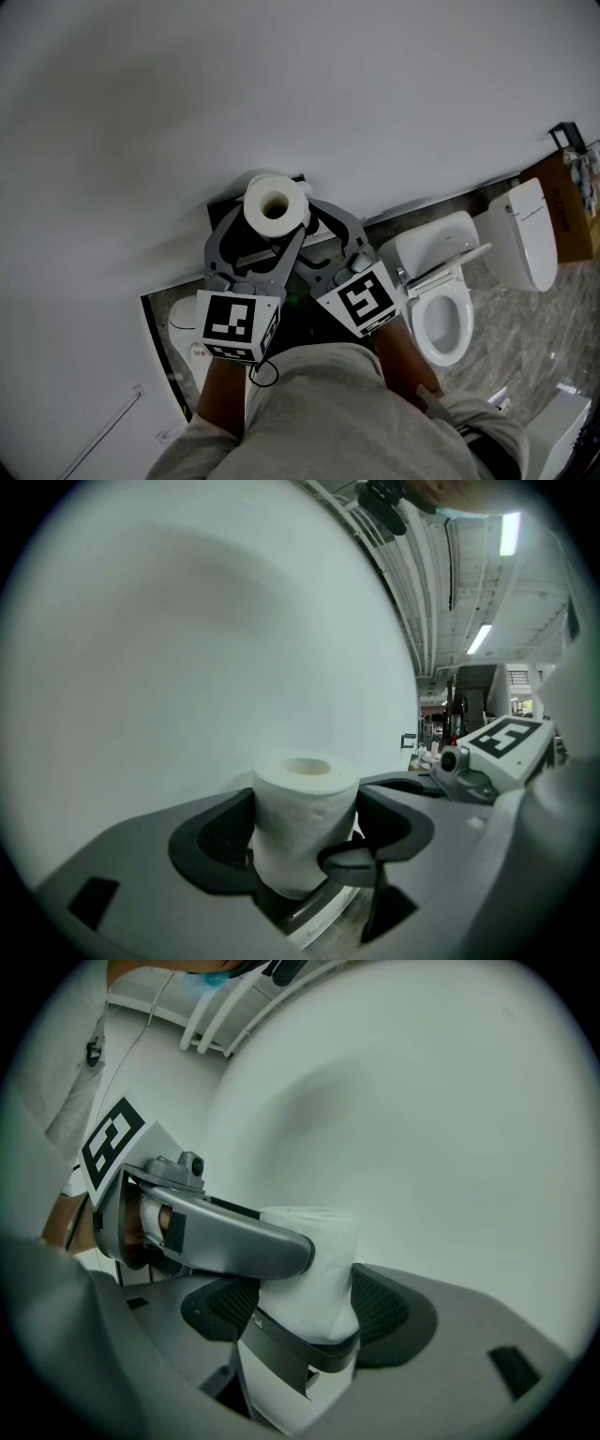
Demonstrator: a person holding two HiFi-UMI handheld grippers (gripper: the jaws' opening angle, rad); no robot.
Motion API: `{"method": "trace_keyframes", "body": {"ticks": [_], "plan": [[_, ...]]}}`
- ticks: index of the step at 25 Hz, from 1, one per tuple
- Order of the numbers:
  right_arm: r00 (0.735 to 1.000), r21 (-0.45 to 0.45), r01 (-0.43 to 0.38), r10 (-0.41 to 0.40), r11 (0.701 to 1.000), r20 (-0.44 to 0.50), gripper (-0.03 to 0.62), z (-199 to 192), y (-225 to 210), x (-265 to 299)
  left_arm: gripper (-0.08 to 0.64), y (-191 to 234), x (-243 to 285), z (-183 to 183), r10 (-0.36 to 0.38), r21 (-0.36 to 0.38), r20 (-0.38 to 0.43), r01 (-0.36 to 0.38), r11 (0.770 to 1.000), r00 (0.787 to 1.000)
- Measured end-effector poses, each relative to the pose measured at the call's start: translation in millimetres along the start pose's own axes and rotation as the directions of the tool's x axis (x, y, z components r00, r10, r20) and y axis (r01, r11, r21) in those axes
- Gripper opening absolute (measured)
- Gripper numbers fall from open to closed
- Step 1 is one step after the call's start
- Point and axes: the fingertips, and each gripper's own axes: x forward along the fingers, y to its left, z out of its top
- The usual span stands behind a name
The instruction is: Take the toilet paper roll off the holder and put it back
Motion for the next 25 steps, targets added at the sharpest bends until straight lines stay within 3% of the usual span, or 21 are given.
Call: {"method": "trace_keyframes", "body": {"ticks": [6, 14, 25], "plan": [[0.999, 0.003, -0.049, 0.049, 0.999, 0.016, 0.304, -7, -1, -22, 0.351, -16, 0, -4, 0.076, -0.007, -0.003, -0.076, 0.997, 0.997], [0.989, 0.018, -0.138, 0.137, 0.990, 0.045, 0.304, -13, -2, -37, 0.351, -18, -3, -11, 0.208, -0.021, -0.013, -0.209, 0.978, 0.978], [0.982, 0.010, -0.176, 0.175, 0.984, 0.069, 0.304, -20, 4, -41, 0.351, -25, -15, -20, 0.250, -0.046, -0.020, -0.251, 0.967, 0.968]]}}
